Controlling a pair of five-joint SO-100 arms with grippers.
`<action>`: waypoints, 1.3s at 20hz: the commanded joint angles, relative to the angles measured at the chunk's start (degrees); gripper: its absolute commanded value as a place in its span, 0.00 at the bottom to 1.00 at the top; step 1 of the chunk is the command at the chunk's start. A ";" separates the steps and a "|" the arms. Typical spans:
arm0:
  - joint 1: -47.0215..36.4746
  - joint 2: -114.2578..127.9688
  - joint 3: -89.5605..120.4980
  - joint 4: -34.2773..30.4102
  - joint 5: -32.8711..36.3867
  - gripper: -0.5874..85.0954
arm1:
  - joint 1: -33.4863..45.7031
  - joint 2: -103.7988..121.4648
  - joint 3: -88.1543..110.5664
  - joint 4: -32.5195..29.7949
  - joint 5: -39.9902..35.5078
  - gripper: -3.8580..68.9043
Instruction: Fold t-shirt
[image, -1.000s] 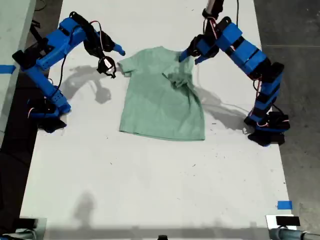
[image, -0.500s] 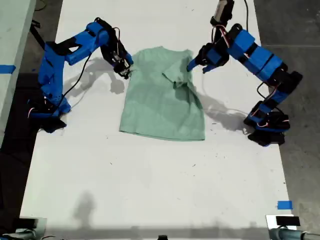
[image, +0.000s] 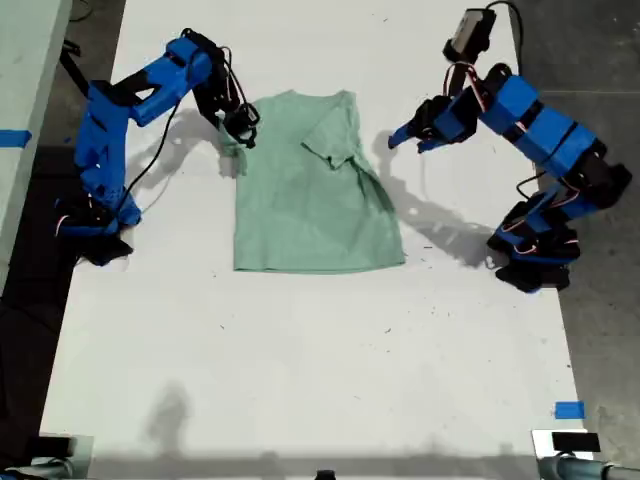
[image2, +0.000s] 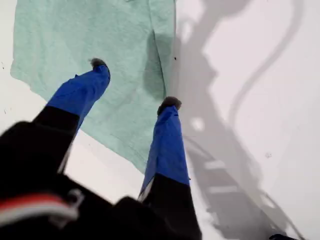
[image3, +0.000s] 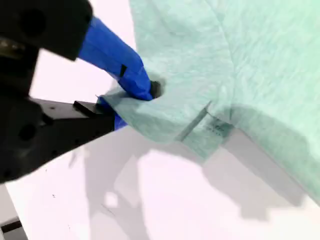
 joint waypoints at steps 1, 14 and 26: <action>0.18 9.23 -2.29 2.02 -1.05 0.01 | 0.62 3.96 0.53 -2.29 0.44 0.39; 16.52 10.55 -7.91 -15.73 1.93 0.01 | 1.76 13.54 11.07 -3.34 1.32 0.37; 21.01 19.16 -9.05 -20.48 9.23 0.40 | 0.35 23.64 21.62 -3.96 4.75 0.34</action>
